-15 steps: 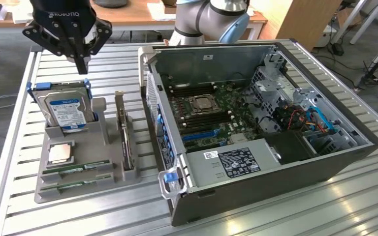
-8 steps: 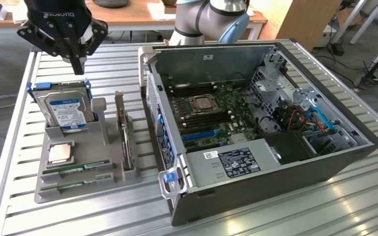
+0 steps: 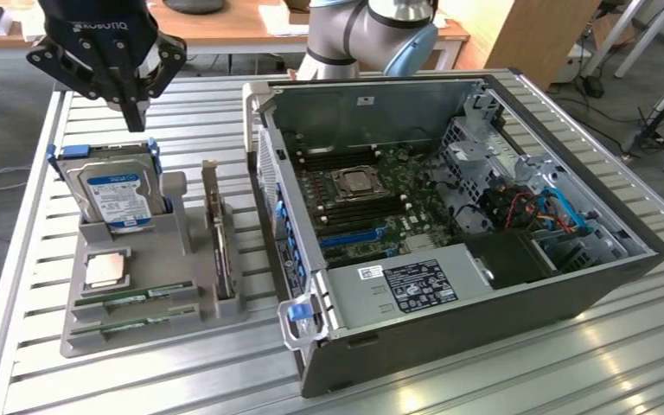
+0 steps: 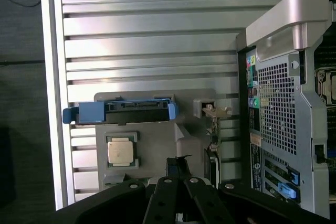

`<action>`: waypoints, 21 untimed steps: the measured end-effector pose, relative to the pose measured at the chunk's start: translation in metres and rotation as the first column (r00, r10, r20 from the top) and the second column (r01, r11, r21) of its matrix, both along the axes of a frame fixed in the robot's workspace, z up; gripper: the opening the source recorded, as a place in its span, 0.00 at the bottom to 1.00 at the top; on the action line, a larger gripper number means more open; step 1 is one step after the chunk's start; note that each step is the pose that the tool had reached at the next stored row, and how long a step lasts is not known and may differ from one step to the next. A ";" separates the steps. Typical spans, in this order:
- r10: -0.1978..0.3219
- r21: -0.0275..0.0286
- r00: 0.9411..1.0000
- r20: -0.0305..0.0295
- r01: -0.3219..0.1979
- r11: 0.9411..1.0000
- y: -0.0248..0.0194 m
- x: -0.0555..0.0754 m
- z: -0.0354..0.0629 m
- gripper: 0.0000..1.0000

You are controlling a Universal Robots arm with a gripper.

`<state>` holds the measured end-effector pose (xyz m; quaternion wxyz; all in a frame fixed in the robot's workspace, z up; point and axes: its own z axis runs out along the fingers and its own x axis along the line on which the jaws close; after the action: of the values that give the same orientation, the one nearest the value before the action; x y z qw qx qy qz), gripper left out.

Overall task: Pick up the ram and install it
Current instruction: 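Reach for the ram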

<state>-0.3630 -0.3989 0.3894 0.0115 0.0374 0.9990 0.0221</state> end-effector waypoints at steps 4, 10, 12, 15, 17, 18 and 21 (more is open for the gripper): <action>0.000 0.000 1.000 0.000 0.000 1.000 0.0000 0.000 0.0000 0.11; 0.000 0.000 1.000 0.000 0.000 1.000 -0.0015 0.000 0.0001 0.11; 0.000 0.000 1.000 0.000 0.000 1.000 -0.0039 0.000 0.0000 0.11; 0.000 0.000 1.000 0.000 0.000 1.000 -0.0090 0.000 0.0000 0.11; 0.000 0.000 1.000 0.000 0.000 1.000 -0.0127 0.000 0.0000 0.11; 0.000 0.000 1.000 0.000 0.000 1.000 -0.0146 0.000 0.0000 0.11; 0.000 0.000 1.000 0.000 0.000 1.000 -0.0205 0.000 0.0000 0.11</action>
<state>-0.3634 -0.4193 0.3894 0.0116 0.0374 0.9990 0.0221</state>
